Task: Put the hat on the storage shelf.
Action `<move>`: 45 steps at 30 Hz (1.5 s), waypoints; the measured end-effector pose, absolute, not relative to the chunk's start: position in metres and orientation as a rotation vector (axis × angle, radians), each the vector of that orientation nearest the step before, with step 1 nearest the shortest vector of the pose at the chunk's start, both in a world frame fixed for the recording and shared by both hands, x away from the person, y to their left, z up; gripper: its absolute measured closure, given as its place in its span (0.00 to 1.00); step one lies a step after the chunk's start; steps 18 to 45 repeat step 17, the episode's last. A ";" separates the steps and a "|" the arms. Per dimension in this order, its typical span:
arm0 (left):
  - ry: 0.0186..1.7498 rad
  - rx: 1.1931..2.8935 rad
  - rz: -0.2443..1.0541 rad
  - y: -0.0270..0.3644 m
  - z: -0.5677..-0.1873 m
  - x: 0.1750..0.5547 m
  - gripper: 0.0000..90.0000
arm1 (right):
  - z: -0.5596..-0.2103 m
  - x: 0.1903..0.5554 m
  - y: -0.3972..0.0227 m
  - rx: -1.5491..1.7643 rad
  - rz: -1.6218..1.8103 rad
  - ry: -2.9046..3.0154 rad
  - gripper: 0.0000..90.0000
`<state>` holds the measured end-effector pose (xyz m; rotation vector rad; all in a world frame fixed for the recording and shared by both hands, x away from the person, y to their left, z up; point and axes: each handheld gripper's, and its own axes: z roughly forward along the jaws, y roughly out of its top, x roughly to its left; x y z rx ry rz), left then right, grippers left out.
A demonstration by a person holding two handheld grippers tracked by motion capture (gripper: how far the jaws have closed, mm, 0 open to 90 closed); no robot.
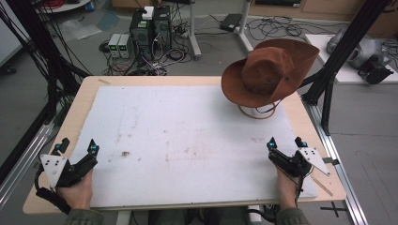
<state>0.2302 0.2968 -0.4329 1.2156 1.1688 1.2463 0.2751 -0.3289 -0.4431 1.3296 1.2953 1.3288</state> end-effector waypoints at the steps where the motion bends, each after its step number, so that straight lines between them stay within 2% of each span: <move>1: 1.171 1.216 1.244 0.297 -0.433 0.230 0.23 | -0.443 0.275 -0.329 1.327 1.327 1.297 0.03; 10: 1.158 1.272 1.269 0.296 -0.435 0.232 0.23 | -0.444 0.277 -0.326 1.328 1.333 1.319 0.03; 45: 1.161 1.275 1.256 0.297 -0.436 0.232 0.23 | -0.445 0.278 -0.325 1.320 1.336 1.326 0.03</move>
